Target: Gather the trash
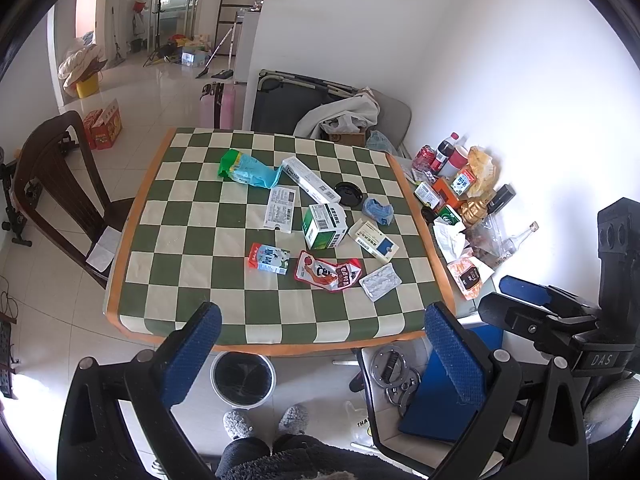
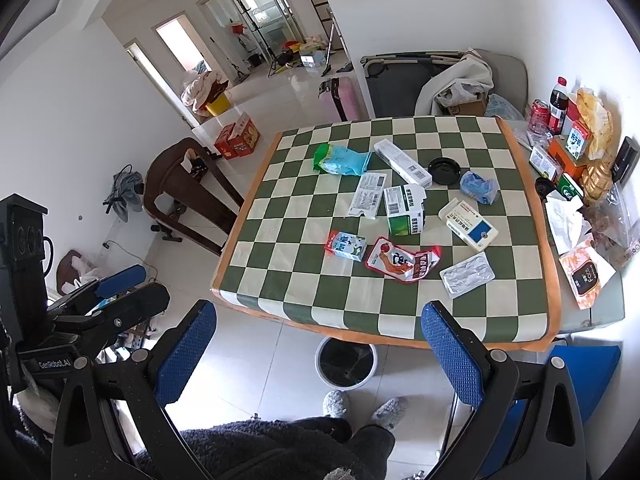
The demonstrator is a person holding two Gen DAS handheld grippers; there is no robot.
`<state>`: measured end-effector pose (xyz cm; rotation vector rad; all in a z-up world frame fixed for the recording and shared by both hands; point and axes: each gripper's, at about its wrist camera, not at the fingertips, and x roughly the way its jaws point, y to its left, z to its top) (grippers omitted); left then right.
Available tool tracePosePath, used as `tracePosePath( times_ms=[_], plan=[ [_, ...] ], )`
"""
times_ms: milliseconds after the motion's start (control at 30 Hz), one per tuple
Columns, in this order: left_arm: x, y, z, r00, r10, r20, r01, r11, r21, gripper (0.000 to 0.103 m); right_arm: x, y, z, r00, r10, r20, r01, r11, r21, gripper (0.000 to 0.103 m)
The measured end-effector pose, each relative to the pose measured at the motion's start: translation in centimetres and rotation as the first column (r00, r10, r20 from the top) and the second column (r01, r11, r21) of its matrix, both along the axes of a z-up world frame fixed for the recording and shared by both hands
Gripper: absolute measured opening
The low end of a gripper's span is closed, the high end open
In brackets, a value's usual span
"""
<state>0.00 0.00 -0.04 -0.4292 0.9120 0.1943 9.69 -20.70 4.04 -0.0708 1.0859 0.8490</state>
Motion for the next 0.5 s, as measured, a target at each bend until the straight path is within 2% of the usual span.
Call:
tracePosePath(
  times_ms=[500],
  plan=[
    [-0.02,0.00,-0.01,1.000,-0.001,0.005,0.001,1.000,-0.003,0.103,-0.17,-0.18,0.03,1.000,0.013,-0.006,-0.013,1.000,0.006,0.103]
  ],
)
